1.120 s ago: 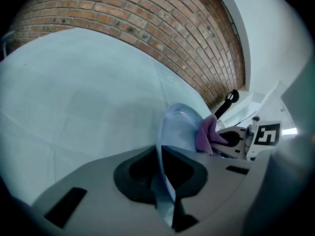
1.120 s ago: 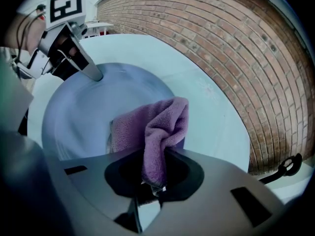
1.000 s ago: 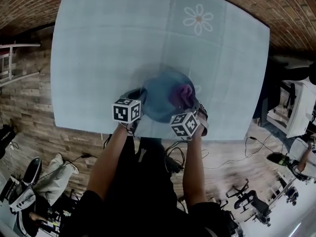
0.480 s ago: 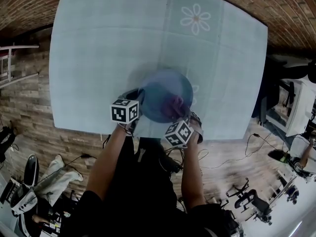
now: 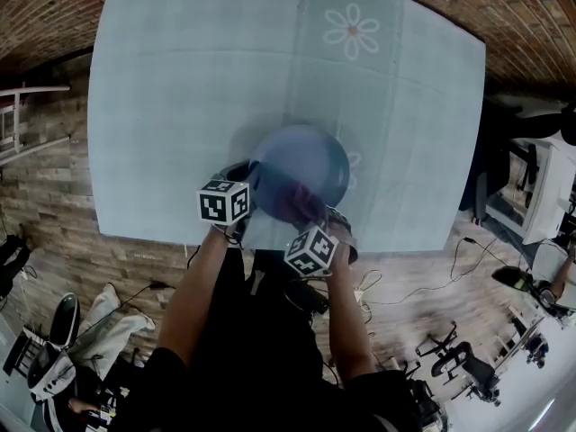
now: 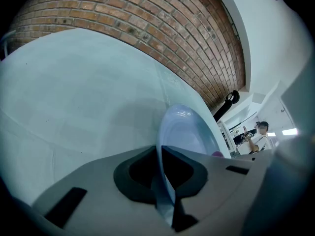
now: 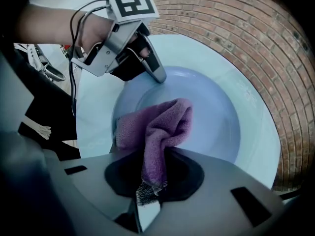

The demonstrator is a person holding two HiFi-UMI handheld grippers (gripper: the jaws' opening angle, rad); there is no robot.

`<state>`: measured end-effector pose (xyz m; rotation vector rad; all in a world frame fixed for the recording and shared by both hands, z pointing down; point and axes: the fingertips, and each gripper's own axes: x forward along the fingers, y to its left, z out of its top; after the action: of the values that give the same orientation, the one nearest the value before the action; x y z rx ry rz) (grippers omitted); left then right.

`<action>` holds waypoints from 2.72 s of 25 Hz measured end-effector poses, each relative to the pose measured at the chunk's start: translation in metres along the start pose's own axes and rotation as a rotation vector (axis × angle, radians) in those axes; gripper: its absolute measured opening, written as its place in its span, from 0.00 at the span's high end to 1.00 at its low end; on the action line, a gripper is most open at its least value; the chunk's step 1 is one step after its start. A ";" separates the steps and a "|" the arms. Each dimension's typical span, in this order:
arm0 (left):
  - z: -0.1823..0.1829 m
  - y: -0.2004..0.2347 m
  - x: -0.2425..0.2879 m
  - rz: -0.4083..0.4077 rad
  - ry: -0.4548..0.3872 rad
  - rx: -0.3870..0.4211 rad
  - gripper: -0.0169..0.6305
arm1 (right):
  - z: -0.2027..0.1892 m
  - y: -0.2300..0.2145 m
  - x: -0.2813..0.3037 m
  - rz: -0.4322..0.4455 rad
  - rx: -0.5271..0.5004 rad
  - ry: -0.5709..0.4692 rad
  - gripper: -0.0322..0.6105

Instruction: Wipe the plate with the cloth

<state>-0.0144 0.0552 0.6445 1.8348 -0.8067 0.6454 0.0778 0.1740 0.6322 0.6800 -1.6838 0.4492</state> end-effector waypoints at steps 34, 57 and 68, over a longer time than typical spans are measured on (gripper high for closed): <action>-0.001 -0.002 0.001 -0.025 0.007 -0.055 0.90 | 0.092 0.011 0.025 0.012 -0.055 -0.098 0.83; 0.000 -0.002 0.001 -0.034 0.015 -0.021 0.90 | 0.091 -0.016 0.023 -0.013 -0.026 -0.168 0.82; 0.001 -0.004 0.002 -0.032 0.014 -0.019 0.90 | 0.099 -0.046 0.026 -0.057 -0.037 -0.160 0.82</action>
<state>-0.0100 0.0553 0.6429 1.8203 -0.7701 0.6278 0.0309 0.0716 0.6328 0.7514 -1.8137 0.3291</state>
